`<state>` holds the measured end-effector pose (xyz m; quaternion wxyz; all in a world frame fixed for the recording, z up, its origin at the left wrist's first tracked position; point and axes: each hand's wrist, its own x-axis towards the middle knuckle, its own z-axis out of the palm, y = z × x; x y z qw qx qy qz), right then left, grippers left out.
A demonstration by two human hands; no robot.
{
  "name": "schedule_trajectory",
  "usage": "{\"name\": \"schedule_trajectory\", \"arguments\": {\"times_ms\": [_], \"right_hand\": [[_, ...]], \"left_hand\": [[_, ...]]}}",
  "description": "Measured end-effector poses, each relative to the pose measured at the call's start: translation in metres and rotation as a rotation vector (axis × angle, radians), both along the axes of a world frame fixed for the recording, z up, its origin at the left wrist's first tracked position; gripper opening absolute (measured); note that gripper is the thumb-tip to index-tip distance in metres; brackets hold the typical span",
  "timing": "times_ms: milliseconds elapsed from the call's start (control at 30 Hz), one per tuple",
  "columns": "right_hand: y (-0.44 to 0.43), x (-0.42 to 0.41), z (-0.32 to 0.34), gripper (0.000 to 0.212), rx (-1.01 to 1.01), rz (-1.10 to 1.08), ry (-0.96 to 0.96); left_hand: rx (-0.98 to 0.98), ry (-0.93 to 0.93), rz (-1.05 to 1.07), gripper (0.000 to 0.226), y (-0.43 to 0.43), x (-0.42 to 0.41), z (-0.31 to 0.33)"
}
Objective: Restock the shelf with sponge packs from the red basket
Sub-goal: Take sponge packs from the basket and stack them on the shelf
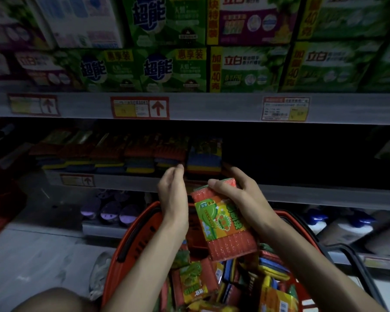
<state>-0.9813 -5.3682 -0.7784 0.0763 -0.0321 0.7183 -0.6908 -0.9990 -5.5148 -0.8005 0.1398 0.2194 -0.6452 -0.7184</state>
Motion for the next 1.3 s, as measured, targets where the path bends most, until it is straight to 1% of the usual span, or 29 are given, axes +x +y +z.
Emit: {"name": "schedule_trajectory", "arguments": {"times_ms": [67, 133, 200, 267, 400, 467, 567, 633, 700, 800, 900, 933, 1000, 1067, 1233, 1300], "right_hand": [[0.003, 0.002, 0.0, 0.041, 0.006, -0.009, -0.012], [0.008, 0.006, 0.0, 0.061, 0.043, -0.023, -0.027], [0.013, 0.01, -0.001, 0.071, 0.071, -0.043, -0.027], [0.018, 0.015, -0.001, 0.068, 0.071, -0.045, -0.006], [0.027, 0.027, 0.003, 0.049, 0.029, -0.031, -0.042], [0.03, 0.032, 0.007, 0.043, 0.003, -0.033, -0.07], [0.037, 0.038, 0.011, 0.036, -0.039, -0.067, -0.101], [0.042, 0.041, 0.011, 0.035, -0.075, -0.081, -0.121], [0.047, 0.043, 0.012, 0.038, -0.119, -0.11, -0.137], [0.052, 0.044, 0.011, 0.041, -0.175, -0.176, -0.163], [0.057, 0.04, 0.006, 0.059, -0.233, -0.217, -0.227], [0.058, 0.04, 0.005, 0.065, -0.252, -0.227, -0.254], [0.059, 0.04, 0.002, 0.071, -0.282, -0.24, -0.281], [0.059, 0.041, 0.0, 0.073, -0.299, -0.236, -0.296], [0.06, 0.043, 0.005, 0.063, -0.302, -0.169, -0.287], [0.06, 0.044, 0.005, 0.064, -0.305, -0.161, -0.279]], "left_hand": [[0.013, -0.003, 0.0, 0.024, -0.003, 0.0, 0.001], [0.021, -0.011, -0.007, 0.016, -0.008, 0.003, 0.002], [0.02, -0.01, -0.027, 0.017, -0.012, 0.007, 0.002], [0.012, -0.028, -0.051, 0.021, -0.013, 0.014, 0.003], [0.028, -0.071, -0.14, 0.021, -0.011, 0.036, 0.011], [0.034, -0.082, -0.197, 0.021, -0.01, 0.047, 0.018], [0.037, -0.094, -0.317, 0.019, -0.006, 0.062, 0.025], [0.012, -0.105, -0.417, 0.019, -0.004, 0.072, 0.028], [-0.048, -0.138, -0.505, 0.027, 0.0, 0.08, 0.027], [-0.042, -0.24, -0.608, 0.059, 0.007, 0.085, 0.021], [0.001, -0.348, -0.783, 0.091, 0.014, 0.09, 0.015], [0.015, -0.355, -0.835, 0.097, 0.015, 0.092, 0.014], [0.069, -0.343, -0.886, 0.095, 0.016, 0.091, 0.014], [0.117, -0.325, -0.87, 0.09, 0.015, 0.088, 0.015], [0.148, -0.256, -0.795, 0.093, 0.013, 0.079, 0.014], [0.173, -0.238, -0.761, 0.095, 0.014, 0.078, 0.014]]}}
